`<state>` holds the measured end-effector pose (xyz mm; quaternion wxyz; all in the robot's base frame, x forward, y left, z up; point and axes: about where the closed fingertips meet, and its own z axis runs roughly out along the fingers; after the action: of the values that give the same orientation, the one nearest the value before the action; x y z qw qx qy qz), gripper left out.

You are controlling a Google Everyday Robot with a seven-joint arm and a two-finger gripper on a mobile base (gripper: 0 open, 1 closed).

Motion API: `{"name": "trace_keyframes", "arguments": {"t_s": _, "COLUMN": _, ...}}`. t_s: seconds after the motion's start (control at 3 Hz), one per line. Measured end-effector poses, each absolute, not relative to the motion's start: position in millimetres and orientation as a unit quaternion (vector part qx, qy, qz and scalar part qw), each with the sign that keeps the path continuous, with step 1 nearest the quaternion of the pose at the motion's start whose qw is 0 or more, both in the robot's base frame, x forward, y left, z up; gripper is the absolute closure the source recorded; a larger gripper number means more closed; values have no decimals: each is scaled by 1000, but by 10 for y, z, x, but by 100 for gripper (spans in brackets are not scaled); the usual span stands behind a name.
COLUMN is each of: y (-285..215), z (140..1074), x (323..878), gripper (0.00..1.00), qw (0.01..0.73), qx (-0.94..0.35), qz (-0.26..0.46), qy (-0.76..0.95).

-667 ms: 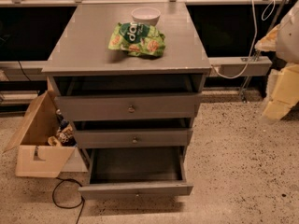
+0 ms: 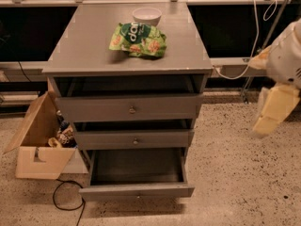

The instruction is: Close bottom drawer

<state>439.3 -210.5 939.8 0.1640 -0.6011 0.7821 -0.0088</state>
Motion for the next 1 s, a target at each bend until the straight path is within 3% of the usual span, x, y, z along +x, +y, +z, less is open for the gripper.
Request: {"name": "trace_keyframes", "arguments": {"t_s": 1.0, "y": -1232, "z": 7038, "x": 4460, "gripper": 0, "qw": 171, "qx": -563, "qz": 179, "qy": 788}}
